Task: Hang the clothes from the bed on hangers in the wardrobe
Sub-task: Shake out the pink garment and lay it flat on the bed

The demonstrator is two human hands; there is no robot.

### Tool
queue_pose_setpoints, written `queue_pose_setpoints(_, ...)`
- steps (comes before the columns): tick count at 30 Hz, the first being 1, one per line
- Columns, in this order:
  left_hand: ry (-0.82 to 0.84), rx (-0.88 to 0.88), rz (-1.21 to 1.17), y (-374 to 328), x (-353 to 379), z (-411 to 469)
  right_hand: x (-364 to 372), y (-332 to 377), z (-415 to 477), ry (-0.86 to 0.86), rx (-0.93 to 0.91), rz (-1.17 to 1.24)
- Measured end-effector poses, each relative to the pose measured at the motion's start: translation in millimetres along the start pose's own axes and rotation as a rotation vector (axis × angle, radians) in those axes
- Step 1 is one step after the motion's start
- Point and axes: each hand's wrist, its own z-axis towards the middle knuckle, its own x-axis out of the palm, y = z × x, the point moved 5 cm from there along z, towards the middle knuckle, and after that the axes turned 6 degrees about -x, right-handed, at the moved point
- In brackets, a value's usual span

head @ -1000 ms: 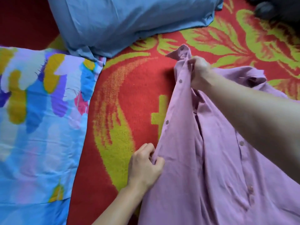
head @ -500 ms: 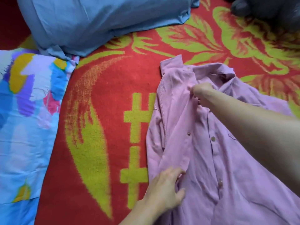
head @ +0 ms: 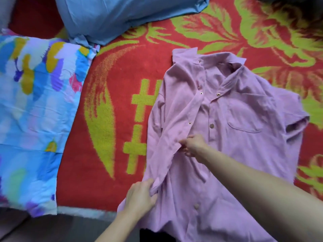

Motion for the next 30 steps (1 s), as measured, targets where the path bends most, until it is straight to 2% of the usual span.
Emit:
queue_pose_setpoints(2, 0.055, 0.084, -0.161, -23, 1, -20, -22, -1, -6, -0.096, -0.033, 0.043)
queue_pose_setpoints(5, 0.23, 0.209, -0.305, -64, 16, -48, -82, -3, -13, -0.272, -0.073, 0.017)
queue_pose_setpoints(8, 0.525, 0.186, -0.399, -90, 46, -68, -136, -21, -22, -0.373, -0.026, -0.019)
queue_pose_setpoints(10, 0.623, 0.119, -0.544, -95, 62, -74, -147, -43, -28, -0.314, 0.044, -0.015)
queue_pose_setpoints(11, 0.561, 0.085, -0.615, -92, 67, -72, -145, -56, -32, -0.265, 0.076, -0.034)
queue_pose_setpoints(12, 0.412, 0.037, -0.621, -81, 68, -66, -139, -70, -35, -0.212, 0.098, -0.051)
queue_pose_setpoints(15, -0.222, -0.156, -0.394, -28, 55, -50, -106, -119, -48, -0.115, 0.106, -0.087)
queue_pose_setpoints(16, -0.33, -0.211, -0.329, -12, 53, -49, -96, -137, -51, -0.131, 0.077, -0.151)
queue_pose_setpoints(17, -0.336, -0.281, -0.291, 4, 55, -46, -90, -152, -56, -0.182, 0.043, -0.265)
queue_pose_setpoints(19, -0.161, -0.385, -0.327, 21, 69, -41, -82, -176, -69, -0.297, 0.004, -0.499)
queue_pose_setpoints(21, -0.055, -0.364, -0.432, 23, 81, -41, -78, -194, -83, -0.302, 0.016, -0.485)
queue_pose_setpoints(23, -0.128, -0.35, -0.48, 26, 76, -45, -79, -206, -97, -0.272, 0.02, -0.358)
queue_pose_setpoints(26, -0.28, -0.458, -0.581, 51, 60, -51, -88, -205, -110, -0.286, -0.056, -0.223)
queue_pose_setpoints(28, -0.284, -0.559, -0.643, 72, 61, -52, -95, -204, -114, -0.33, -0.091, -0.231)
queue_pose_setpoints(30, -0.238, -0.618, -0.694, 86, 69, -48, -94, -213, -114, -0.285, -0.081, -0.224)
